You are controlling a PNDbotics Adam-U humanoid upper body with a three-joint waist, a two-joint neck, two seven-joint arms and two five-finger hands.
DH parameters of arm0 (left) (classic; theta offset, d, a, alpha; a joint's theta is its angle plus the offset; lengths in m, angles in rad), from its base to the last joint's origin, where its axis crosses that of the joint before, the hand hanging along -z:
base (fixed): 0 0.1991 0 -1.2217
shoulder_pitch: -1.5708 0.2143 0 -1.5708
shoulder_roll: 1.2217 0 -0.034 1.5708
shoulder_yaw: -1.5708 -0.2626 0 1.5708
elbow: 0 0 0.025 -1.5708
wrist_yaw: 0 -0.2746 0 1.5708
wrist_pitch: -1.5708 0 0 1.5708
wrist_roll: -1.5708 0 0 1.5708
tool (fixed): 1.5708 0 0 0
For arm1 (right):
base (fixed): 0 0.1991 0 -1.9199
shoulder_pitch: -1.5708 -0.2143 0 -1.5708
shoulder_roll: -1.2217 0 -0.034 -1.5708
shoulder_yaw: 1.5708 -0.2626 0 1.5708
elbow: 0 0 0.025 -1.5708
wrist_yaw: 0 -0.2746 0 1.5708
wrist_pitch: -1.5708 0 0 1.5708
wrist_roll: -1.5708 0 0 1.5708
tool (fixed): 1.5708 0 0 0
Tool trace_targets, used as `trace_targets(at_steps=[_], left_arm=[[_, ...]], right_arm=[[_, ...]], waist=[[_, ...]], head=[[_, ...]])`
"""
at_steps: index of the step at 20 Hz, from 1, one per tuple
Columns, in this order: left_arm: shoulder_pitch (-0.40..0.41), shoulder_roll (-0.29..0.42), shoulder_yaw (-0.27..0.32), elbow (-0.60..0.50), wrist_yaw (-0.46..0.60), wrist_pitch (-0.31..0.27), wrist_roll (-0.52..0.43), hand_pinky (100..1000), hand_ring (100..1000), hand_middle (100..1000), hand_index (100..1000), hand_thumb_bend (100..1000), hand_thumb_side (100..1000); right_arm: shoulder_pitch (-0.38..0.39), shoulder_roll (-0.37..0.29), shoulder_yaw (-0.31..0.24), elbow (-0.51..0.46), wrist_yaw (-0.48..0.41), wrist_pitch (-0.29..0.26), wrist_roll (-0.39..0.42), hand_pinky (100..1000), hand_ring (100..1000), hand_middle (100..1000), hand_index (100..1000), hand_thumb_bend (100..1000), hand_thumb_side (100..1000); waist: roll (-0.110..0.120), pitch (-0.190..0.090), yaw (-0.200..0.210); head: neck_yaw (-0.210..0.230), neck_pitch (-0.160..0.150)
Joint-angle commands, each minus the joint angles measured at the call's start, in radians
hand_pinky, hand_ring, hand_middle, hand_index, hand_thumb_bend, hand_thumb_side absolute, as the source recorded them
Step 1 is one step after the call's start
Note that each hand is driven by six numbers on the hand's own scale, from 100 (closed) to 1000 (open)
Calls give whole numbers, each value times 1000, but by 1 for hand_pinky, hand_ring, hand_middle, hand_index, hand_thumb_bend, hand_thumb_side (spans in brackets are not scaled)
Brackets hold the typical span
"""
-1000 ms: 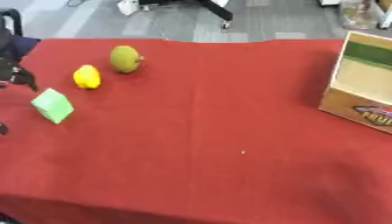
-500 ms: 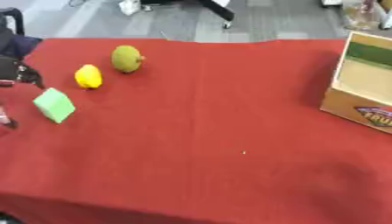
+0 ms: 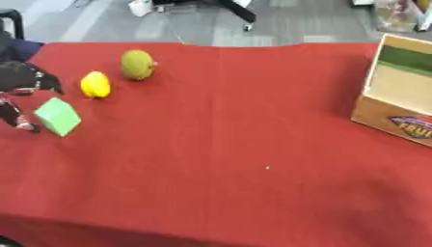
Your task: Pick up the objects with one hand, pass them to the other hand, and then place them into the box on the other side of the table.
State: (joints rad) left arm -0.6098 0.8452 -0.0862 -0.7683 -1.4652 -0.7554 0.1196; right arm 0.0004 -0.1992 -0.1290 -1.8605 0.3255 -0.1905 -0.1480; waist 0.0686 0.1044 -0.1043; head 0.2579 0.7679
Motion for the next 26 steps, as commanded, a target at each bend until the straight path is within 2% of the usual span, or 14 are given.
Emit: trace_targets(at_steps=[1, 3, 6, 7, 9, 10, 11, 12, 15, 17, 19, 21, 24, 26], left_arm=[[-25, 14, 12, 17, -32, -12, 11, 804, 788, 751, 828, 615, 342], [-28, 7, 11, 28, -48, -24, -7, 800, 774, 734, 808, 594, 338], [-27, 5, 20, 35, -43, -39, -55, 754, 643, 554, 649, 512, 305], [-25, 7, 27, 29, -28, -42, -69, 751, 628, 531, 626, 494, 297], [-14, 14, 50, -1, 34, -48, -89, 744, 592, 494, 579, 410, 268], [-6, 19, 65, -22, 79, -52, -97, 748, 587, 494, 578, 324, 243], [4, 25, 81, -45, 140, -60, -104, 754, 586, 495, 578, 256, 228], [15, 27, 96, -62, 223, -76, -113, 765, 574, 496, 577, 100, 214], [48, 37, 113, -110, 547, -136, -186, 775, 578, 492, 569, 100, 248], [67, 36, 98, -165, 778, -147, -270, 781, 578, 490, 565, 100, 309], [88, 22, 58, -223, 1026, -140, -386, 789, 581, 496, 571, 100, 436], [100, -5, 1, -284, 1289, -80, -546, 795, 578, 495, 568, 100, 581], [89, -57, -63, -383, 1666, 120, -827, 798, 574, 491, 564, 100, 670], [63, -104, -90, -429, 1823, 259, -962, 800, 574, 491, 564, 100, 711]], right_arm=[[-8, -9, -1, -9, -1, 0, 2, 681, 839, 375, 726, 100, 694], [-9, -9, -1, -9, -1, 0, 2, 681, 839, 375, 726, 100, 694], [-9, -8, -2, -9, -1, 0, 0, 681, 838, 375, 726, 100, 694], [-9, -8, -2, -10, -1, 0, 0, 681, 838, 375, 726, 100, 694], [-9, -8, -2, -11, -1, 0, 0, 681, 838, 375, 726, 100, 693], [-9, -8, -2, -11, -2, 0, 0, 681, 838, 375, 726, 100, 693], [-9, -8, -2, -12, -2, -1, 0, 681, 838, 375, 726, 100, 692], [-10, -8, -2, -13, -2, -1, 0, 681, 838, 375, 726, 100, 691], [-13, -11, 6, -17, -3, -4, 4, 681, 836, 376, 725, 100, 686], [-18, -22, 22, -23, -5, -12, 15, 682, 835, 376, 726, 100, 674], [-36, -45, 54, -34, -11, -26, 37, 685, 830, 378, 727, 100, 653], [-72, -75, 100, -49, -25, -45, 71, 689, 823, 382, 729, 100, 625], [-155, -128, 188, -73, -72, -80, 150, 696, 816, 392, 739, 100, 583], [-236, -170, 257, -96, -104, -112, 216, 704, 806, 402, 751, 100, 542]], waist=[[0, -16, -2], [0, -16, -3], [-1, -16, -2], [-1, -16, -2], [-2, -15, 0], [-3, -15, 1], [-3, -15, 2], [-4, -15, 3], [-5, -15, 6], [-7, -15, 7], [-9, -16, 7], [-12, -17, 7], [-17, -19, 11], [-20, -20, 17]], head=[[5, 2], [4, 2], [5, 2], [5, 2], [2, 2], [1, 2], [-1, 2], [-4, 2], [-7, 2], [-9, 2], [-11, 2], [-14, 2], [-26, 2], [-39, 2]])
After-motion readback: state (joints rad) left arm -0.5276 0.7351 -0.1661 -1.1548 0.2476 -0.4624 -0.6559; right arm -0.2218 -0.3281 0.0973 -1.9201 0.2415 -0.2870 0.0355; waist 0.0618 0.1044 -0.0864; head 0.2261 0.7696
